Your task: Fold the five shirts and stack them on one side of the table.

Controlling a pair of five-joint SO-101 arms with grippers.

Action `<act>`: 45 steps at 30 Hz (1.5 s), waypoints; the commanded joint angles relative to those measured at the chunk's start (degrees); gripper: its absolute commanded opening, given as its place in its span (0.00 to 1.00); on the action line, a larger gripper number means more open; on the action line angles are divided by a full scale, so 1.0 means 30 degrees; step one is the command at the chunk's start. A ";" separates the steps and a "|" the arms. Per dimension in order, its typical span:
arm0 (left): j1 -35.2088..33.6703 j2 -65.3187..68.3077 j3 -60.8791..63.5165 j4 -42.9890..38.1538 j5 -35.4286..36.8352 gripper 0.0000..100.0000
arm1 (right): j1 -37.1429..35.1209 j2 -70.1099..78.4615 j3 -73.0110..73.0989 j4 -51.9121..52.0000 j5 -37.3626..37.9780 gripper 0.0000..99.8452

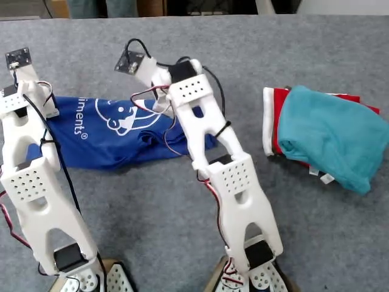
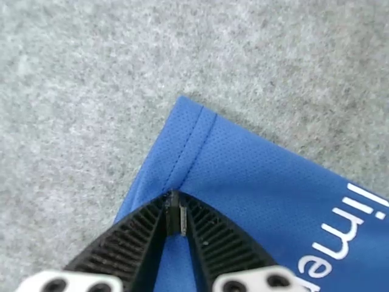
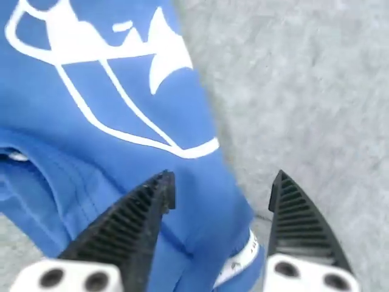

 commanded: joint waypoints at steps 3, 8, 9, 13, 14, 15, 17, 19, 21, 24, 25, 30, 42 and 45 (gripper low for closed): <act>-0.0630 -0.0029 -0.0542 0.0059 0.0117 0.03 | -0.0117 -0.0601 -0.3502 0.5011 -0.0440 0.15; -0.0630 -0.0029 -0.0542 0.0059 0.0117 0.03 | 0.0322 -0.1480 -0.0601 0.4952 -0.1758 0.01; -0.0630 -0.0029 -0.0542 0.0059 0.0117 0.03 | 0.0088 -0.1919 0.0366 0.4952 -0.1846 0.02; -0.0630 -0.0029 -0.0542 0.0059 0.0117 0.03 | -0.1377 -0.4059 0.4645 0.4835 -0.1729 0.01; -0.0630 -0.0029 -0.0542 0.0059 0.0117 0.03 | -0.1788 -0.4410 0.5524 0.4513 -0.1729 0.01; -0.0630 -0.0029 -0.0542 0.0059 0.0117 0.03 | -0.2081 -0.4586 0.6286 0.4161 -0.1729 0.01; -0.0630 -0.0029 -0.0542 0.0059 0.0117 0.03 | -0.2520 -0.4615 0.7399 0.3311 -0.1729 0.01; -0.0571 -0.0029 -0.0542 0.0059 0.0117 0.03 | -0.2784 -0.4410 0.8484 0.1905 -0.1729 0.01; -0.0484 -0.0029 -0.0542 0.0059 0.0088 0.03 | -0.2784 -0.3853 0.9011 0.0088 -0.1729 0.01; -0.0484 -0.0029 -0.0542 0.0059 0.0088 0.03 | -0.2227 -0.2886 0.8659 -0.1788 -0.1729 0.01; -0.0484 -0.0029 -0.0542 0.0059 0.0088 0.03 | -0.2168 -0.2857 0.8220 -0.1817 -0.1729 0.01; -0.0484 -0.0029 -0.0542 0.0059 0.0088 0.03 | -0.2168 -0.2828 0.5641 -0.1436 -0.1729 0.01; -0.0454 -0.0029 -0.0542 0.0059 0.0088 0.03 | -0.1377 0.1158 0.3267 -0.4542 -0.0674 0.01; -0.0454 -0.0029 -0.0542 0.0059 0.0088 0.03 | -0.1436 0.0513 0.0513 -0.1846 -0.0586 0.01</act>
